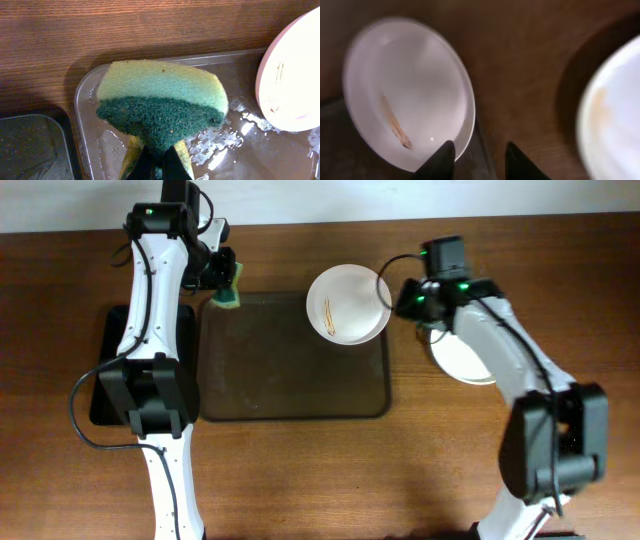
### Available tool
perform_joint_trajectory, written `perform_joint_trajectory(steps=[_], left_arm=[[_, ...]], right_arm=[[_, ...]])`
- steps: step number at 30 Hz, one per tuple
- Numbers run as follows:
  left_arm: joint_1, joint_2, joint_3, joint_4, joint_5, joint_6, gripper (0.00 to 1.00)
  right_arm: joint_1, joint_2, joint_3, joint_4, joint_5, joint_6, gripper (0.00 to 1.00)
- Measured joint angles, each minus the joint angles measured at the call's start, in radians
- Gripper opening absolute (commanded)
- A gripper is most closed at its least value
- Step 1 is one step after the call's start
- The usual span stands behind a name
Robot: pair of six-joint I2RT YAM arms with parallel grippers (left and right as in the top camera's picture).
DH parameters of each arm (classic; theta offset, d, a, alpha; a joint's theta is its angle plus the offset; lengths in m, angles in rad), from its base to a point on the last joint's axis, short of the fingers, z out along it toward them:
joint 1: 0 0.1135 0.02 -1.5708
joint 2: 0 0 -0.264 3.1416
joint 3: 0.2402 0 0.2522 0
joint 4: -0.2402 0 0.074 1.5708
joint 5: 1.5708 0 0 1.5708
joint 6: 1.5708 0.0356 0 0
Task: Clean dirty plates on tray and stack at the side
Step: 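Grasp the last plate rim with the right gripper and pull it left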
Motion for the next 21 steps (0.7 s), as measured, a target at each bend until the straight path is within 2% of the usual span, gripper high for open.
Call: perform_joint_trajectory(steps=[4,11,17,20,21], left_arm=[[0.0,0.0,0.0,0.0,-0.007,0.0,0.01],[0.0,0.0,0.0,0.0,-0.011,0.0,0.01],[0.0,0.0,0.0,0.0,-0.011,0.0,0.01],[0.0,0.0,0.0,0.0,-0.011,0.0,0.01],[0.0,0.0,0.0,0.0,-0.011,0.0,0.01]], right_arm=[[0.069,0.101,0.0,0.031,0.005,0.057,0.23],[0.093,0.159,0.0,0.042,0.014,0.124,0.09],[0.188,0.181,0.0,0.027,0.019,0.131,0.04],[0.245,0.182,0.002,-0.029,-0.016,0.133,0.05],[0.256,0.182,0.003,-0.043,-0.039,0.133,0.09]])
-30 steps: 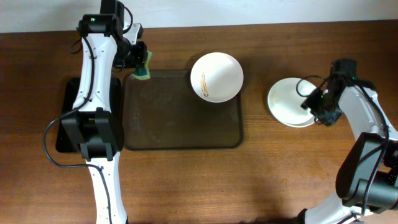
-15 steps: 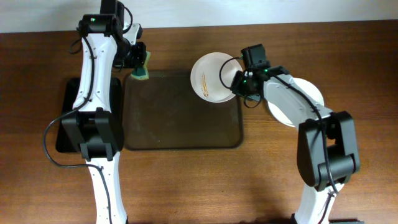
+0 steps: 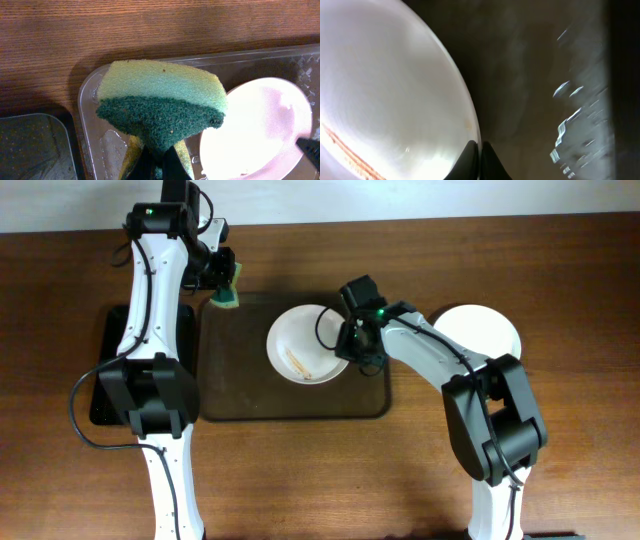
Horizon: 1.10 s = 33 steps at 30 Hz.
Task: Clean dirty plates on tray and stack at the side
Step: 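Grasp the last plate rim with the right gripper and pull it left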
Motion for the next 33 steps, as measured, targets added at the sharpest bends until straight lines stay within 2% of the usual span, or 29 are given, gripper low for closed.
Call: perform_joint_trajectory(steps=[1,4,5,7,9,12,15,21,22,24,26,33], left_arm=[[0.0,0.0,0.0,0.0,0.0,0.0,0.01],[0.0,0.0,0.0,0.0,0.0,0.0,0.01],[0.0,0.0,0.0,0.0,0.0,0.0,0.01],[0.0,0.0,0.0,0.0,0.0,0.0,0.01],[0.0,0.0,0.0,0.0,0.0,0.0,0.01],[0.0,0.0,0.0,0.0,0.0,0.0,0.01],[0.0,0.0,0.0,0.0,0.0,0.0,0.01],[0.0,0.0,0.0,0.0,0.0,0.0,0.01],[0.0,0.0,0.0,0.0,0.0,0.0,0.01],[0.0,0.0,0.0,0.0,0.0,0.0,0.01],[0.0,0.0,0.0,0.0,0.0,0.0,0.01],[0.0,0.0,0.0,0.0,0.0,0.0,0.01]], right_arm=[[0.004,0.0,0.0,-0.006,-0.015,0.0,0.13],[0.004,0.0,0.005,-0.047,-0.047,-0.044,0.49],[0.004,0.0,0.034,-0.099,-0.053,-0.106,0.64],[0.005,0.001,0.101,-0.15,-0.058,-0.196,0.73],[0.004,0.002,0.254,-0.206,-0.06,-0.389,0.73],[0.002,0.002,0.353,-0.203,-0.059,-0.573,0.73],[-0.011,0.048,0.413,-0.195,-0.058,-0.737,0.71],[-0.024,0.267,0.454,-0.197,-0.059,-0.826,0.6],[-0.024,0.282,0.454,-0.185,-0.059,-0.824,0.55],[-0.024,0.282,0.459,-0.169,-0.062,-0.798,0.16],[-0.024,0.283,0.459,-0.167,-0.063,-0.753,0.04],[-0.024,0.283,0.475,-0.34,-0.09,-0.475,0.04]])
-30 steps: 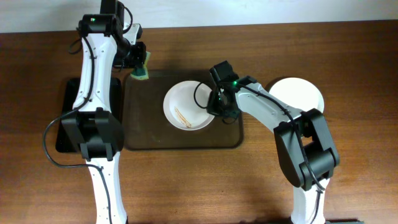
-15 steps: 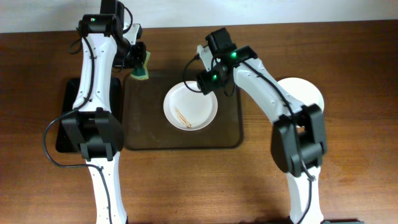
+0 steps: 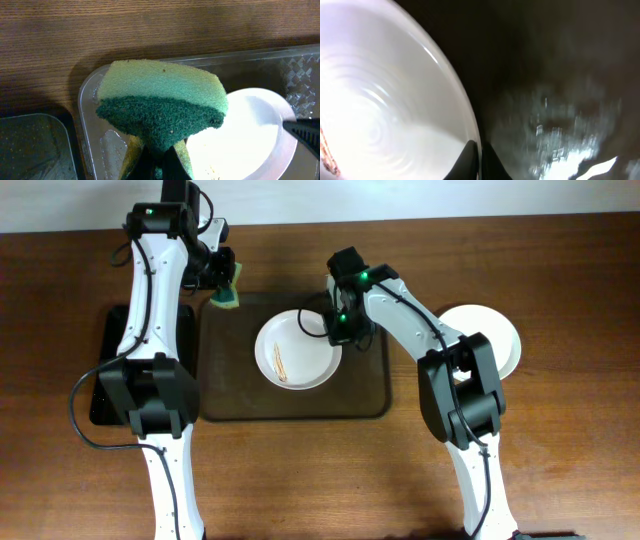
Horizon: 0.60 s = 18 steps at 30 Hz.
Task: Clean dirty plates on tray and stack at the side
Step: 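Grasp the last plate rim with the right gripper and pull it left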
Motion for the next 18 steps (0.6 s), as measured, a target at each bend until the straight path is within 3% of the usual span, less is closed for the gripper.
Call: perform_joint_trajectory(steps=[3,6,7,10,13,17,18], left_arm=[[0.0,0.0,0.0,0.0,0.0,0.0,0.01],[0.0,0.0,0.0,0.0,0.0,0.0,0.01],[0.0,0.0,0.0,0.0,0.0,0.0,0.01],[0.0,0.0,0.0,0.0,0.0,0.0,0.01],[0.0,0.0,0.0,0.001,0.0,0.0,0.01],[0.0,0.0,0.0,0.002,0.0,0.0,0.01],[0.0,0.0,0.0,0.002,0.0,0.0,0.01]], right_arm=[[0.0,0.0,0.008,-0.156,-0.008,0.243,0.04],[0.009,0.0,0.008,-0.201,-0.01,0.354,0.04],[0.02,0.0,0.008,-0.201,-0.01,0.383,0.09],[0.041,0.0,0.009,-0.198,-0.007,0.414,0.22],[0.045,0.0,0.053,-0.196,-0.006,0.389,0.52],[0.045,0.0,0.079,-0.152,-0.005,0.354,0.51],[0.044,0.0,0.079,-0.146,-0.006,0.344,0.47]])
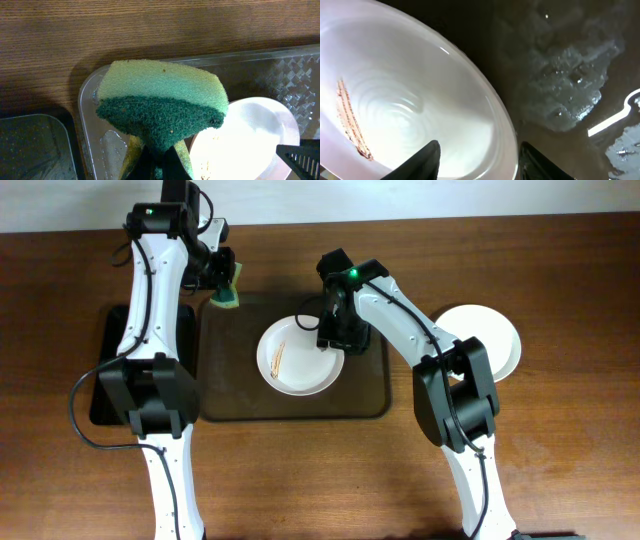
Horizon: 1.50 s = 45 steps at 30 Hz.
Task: Clean dirty plates on tray and stack at the side
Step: 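Grasp the last plate rim with the right gripper and pull it left, then scrub the last plate with the sponge while right gripper holds it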
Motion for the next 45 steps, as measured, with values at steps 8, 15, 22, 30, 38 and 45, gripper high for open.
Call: perform_joint_trajectory(steps=[8,15,22,30,38,45], left_arm=[[0.0,0.0,0.0,0.001,0.0,0.0,0.01],[0.0,0.0,0.0,-0.011,0.001,0.0,0.01],[-0.032,0.0,-0.071,-0.098,0.024,0.014,0.01],[-0.127,0.0,-0.35,0.064,0.061,0.211,0.01],[-0.122,-0.047,-0.559,0.278,0.111,0.256,0.01],[-0.134,-0.025,-0.612,0.27,0.483,0.325,0.01]], right_arm=[[-0.012,0.0,-0.065,0.051,0.0,-0.093,0.12],[-0.025,-0.016,-0.148,0.201,-0.089,-0.113,0.04],[-0.041,-0.016,-0.157,0.224,-0.142,-0.111,0.04],[-0.045,-0.016,-0.161,0.227,-0.153,-0.112,0.04],[-0.046,-0.016,-0.161,0.227,-0.152,-0.115,0.04],[-0.052,-0.016,-0.161,0.227,-0.153,-0.12,0.04]])
